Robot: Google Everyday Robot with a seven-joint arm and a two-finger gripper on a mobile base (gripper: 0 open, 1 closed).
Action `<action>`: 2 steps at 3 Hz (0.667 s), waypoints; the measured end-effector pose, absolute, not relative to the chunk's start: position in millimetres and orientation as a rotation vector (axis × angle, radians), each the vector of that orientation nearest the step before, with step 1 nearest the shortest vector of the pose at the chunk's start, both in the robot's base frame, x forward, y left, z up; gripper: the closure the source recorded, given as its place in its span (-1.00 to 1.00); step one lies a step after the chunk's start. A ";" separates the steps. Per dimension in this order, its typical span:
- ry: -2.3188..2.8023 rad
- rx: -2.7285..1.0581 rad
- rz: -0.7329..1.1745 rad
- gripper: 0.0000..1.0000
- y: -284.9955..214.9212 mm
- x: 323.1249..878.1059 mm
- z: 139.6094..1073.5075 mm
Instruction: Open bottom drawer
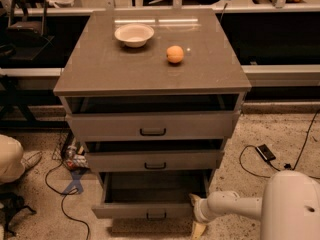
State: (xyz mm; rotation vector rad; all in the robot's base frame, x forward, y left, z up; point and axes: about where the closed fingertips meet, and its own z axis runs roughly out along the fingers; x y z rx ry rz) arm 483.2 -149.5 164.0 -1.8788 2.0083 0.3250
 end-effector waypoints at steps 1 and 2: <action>1.959 -1.918 0.331 -0.69 -151.9 469.2 171.6; 1.937 -1.939 0.350 -0.22 -152.8 460.7 172.1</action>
Offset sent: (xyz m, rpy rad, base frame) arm -0.0289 -0.0080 0.0113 0.0221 -0.0067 0.0920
